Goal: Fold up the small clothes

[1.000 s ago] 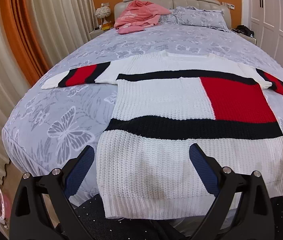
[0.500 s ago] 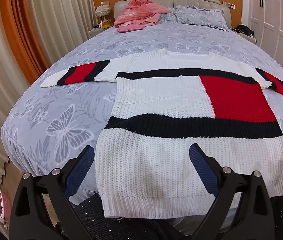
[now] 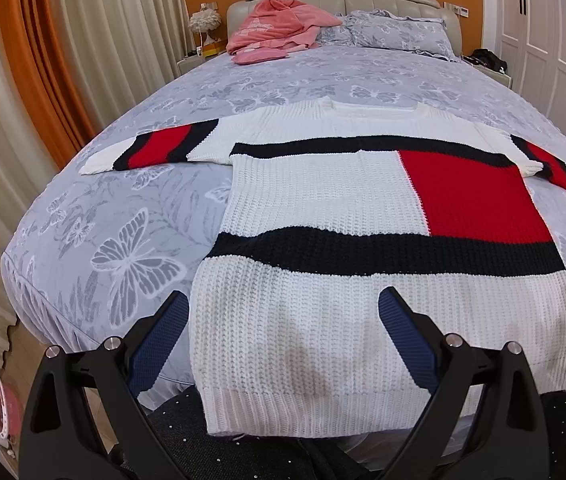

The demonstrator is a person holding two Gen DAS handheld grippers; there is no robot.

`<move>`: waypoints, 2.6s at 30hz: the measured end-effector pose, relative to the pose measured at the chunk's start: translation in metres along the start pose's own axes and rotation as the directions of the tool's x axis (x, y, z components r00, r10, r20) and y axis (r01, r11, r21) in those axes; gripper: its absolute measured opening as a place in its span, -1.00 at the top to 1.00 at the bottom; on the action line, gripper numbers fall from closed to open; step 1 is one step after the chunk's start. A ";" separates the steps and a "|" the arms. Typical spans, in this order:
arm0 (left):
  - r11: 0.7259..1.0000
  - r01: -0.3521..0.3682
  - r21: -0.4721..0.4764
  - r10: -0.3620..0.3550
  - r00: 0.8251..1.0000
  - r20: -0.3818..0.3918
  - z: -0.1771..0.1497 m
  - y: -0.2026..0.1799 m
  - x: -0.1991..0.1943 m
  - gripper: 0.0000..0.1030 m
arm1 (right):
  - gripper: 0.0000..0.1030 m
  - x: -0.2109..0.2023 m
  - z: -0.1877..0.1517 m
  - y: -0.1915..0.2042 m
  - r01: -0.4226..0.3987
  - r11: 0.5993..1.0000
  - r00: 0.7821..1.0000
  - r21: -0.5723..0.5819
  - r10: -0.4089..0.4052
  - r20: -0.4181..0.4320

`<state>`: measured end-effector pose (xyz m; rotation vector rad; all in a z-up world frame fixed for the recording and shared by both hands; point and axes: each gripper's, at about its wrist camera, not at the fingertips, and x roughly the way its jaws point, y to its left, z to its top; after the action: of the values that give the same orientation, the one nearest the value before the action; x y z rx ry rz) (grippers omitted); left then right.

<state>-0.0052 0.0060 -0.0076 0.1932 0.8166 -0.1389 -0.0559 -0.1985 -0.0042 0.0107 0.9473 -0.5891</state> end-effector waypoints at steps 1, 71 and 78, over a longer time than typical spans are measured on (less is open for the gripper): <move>1.000 0.002 0.000 -0.002 1.000 0.000 0.000 0.000 0.000 -0.82 | -0.78 0.000 0.000 0.000 0.000 1.000 1.000 0.000 0.000 0.000; 1.000 0.021 -0.008 -0.021 0.999 -0.031 0.000 -0.002 0.001 -0.82 | -0.78 0.011 0.007 -0.009 -0.064 0.997 0.997 0.048 0.066 -0.039; 1.000 0.016 0.006 -0.016 0.999 -0.028 0.020 -0.010 -0.002 -0.83 | -0.78 0.046 0.064 -0.105 -0.060 0.982 0.998 0.178 0.057 0.021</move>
<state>0.0056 -0.0077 0.0057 0.1953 0.8459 -0.1538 -0.0371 -0.3251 0.0243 0.1933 0.8735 -0.6167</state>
